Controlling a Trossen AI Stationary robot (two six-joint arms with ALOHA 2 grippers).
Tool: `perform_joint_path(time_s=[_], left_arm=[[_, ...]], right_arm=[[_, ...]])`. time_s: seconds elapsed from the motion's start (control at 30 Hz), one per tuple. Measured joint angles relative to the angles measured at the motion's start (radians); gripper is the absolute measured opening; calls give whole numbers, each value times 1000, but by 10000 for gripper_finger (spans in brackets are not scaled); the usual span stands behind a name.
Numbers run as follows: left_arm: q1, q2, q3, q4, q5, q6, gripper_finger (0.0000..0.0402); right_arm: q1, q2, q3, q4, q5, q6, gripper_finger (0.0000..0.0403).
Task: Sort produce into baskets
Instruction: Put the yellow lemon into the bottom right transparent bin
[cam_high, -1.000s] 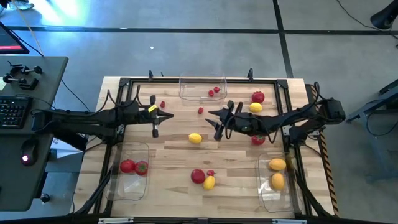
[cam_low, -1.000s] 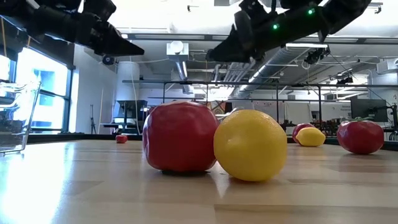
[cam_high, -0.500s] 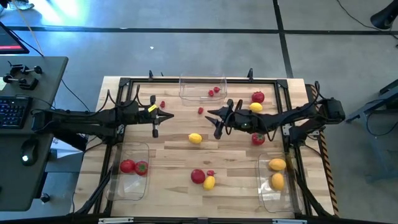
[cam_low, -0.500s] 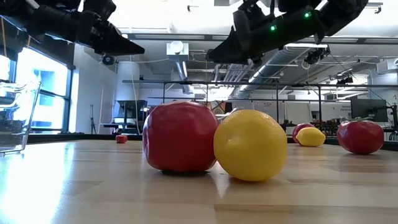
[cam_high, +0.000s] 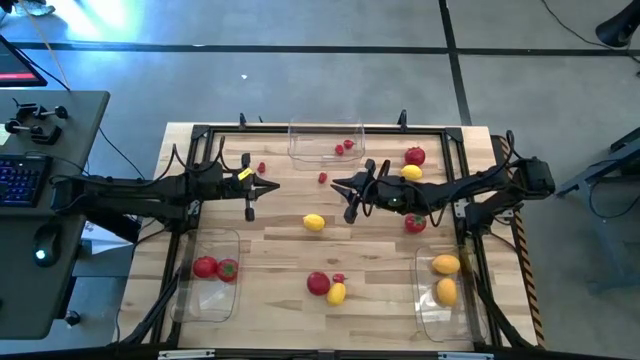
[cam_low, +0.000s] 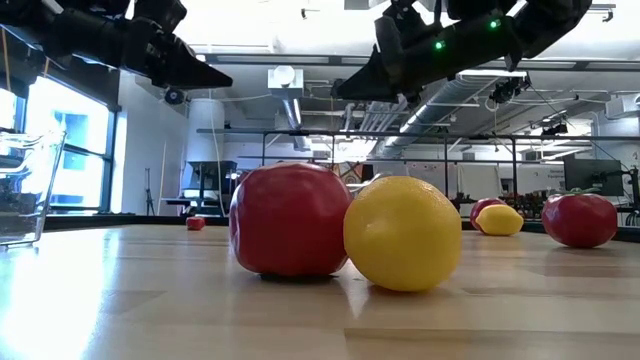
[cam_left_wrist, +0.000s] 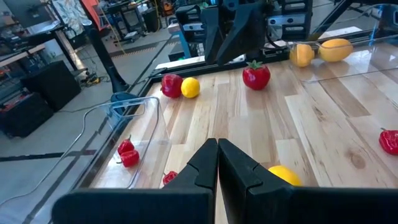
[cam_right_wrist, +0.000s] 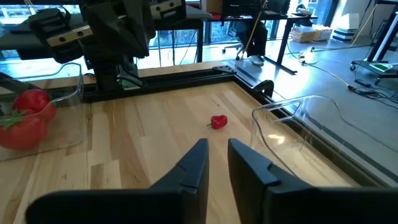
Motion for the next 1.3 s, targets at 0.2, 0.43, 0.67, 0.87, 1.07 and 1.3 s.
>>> perform_joint_path(time_s=[0.2,0.43,0.67,0.87,1.07,1.3], left_arm=[[0,0,0,-4,0,-9,0],[0,0,0,1,0,-16,0],[0,0,0,-4,0,-53,0],[0,0,0,-6,0,-42,0],[0,1,0,-7,1,-45,0],[0,1,0,-8,2,-53,0]], right_arm=[[0,0,0,0,0,5,44],[-5,0,0,-6,8,3,44],[25,0,0,-110,39,27,54],[88,8,-1,-218,37,165,130],[160,87,-1,-176,19,278,236],[178,227,-1,25,23,220,295]])
